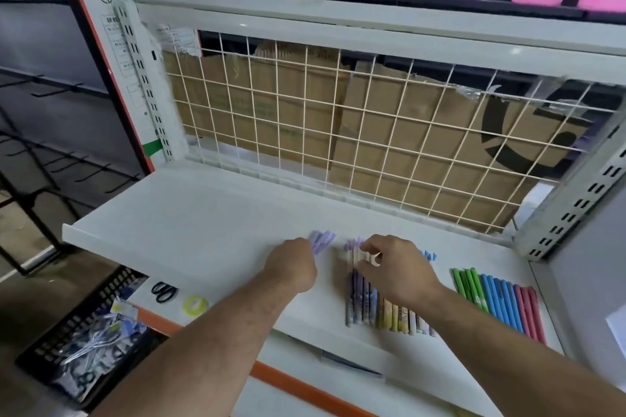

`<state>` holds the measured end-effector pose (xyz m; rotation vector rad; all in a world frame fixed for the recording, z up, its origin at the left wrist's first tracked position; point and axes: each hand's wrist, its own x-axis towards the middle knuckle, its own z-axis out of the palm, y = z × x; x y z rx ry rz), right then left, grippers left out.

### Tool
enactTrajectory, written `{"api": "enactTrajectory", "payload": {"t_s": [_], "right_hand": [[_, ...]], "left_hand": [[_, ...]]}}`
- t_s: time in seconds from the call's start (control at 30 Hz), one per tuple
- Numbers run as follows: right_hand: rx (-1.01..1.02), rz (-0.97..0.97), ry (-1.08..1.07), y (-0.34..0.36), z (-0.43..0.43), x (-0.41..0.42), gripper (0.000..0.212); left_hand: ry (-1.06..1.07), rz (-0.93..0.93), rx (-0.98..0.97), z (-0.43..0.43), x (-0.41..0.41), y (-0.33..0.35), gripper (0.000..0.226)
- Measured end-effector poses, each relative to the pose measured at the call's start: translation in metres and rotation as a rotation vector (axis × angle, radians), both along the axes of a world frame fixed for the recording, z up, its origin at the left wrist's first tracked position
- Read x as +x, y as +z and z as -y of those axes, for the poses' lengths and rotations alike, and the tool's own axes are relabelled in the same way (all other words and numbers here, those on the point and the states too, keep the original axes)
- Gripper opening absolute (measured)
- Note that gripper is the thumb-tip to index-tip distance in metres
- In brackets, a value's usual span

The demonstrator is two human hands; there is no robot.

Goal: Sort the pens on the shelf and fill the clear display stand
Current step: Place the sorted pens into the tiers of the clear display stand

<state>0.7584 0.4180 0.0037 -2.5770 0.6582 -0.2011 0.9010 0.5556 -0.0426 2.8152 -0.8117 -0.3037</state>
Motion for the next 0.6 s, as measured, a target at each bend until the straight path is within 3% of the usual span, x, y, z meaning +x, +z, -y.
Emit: {"api": "enactTrajectory", "payload": {"t_s": [0.17,0.27,0.33,0.43,0.53,0.6], "right_hand": [[0.002,-0.019,-0.041,0.002,0.008,-0.014,0.033],[-0.008,-0.016,-0.064,0.005,0.012,-0.028,0.032],[0.003,-0.001,-0.086,0.009,0.015,-0.040,0.031],[0.009,0.026,-0.124,0.020,0.022,-0.058,0.028],[0.051,0.088,-0.143,0.035,0.031,-0.076,0.015],[0.051,0.147,-0.162,0.046,0.038,-0.089,0.014]], "left_hand": [[-0.120,0.064,0.037,0.000,0.002,-0.006,0.046],[-0.245,-0.008,-0.008,0.000,0.003,0.003,0.062],[-0.175,-0.103,-0.128,0.004,-0.001,0.012,0.054],[0.005,-0.248,-0.369,0.016,-0.020,0.027,0.021],[-0.061,-0.511,-0.573,0.040,-0.059,0.045,0.018],[-0.141,-0.566,-0.640,0.056,-0.089,0.058,0.016]]}}
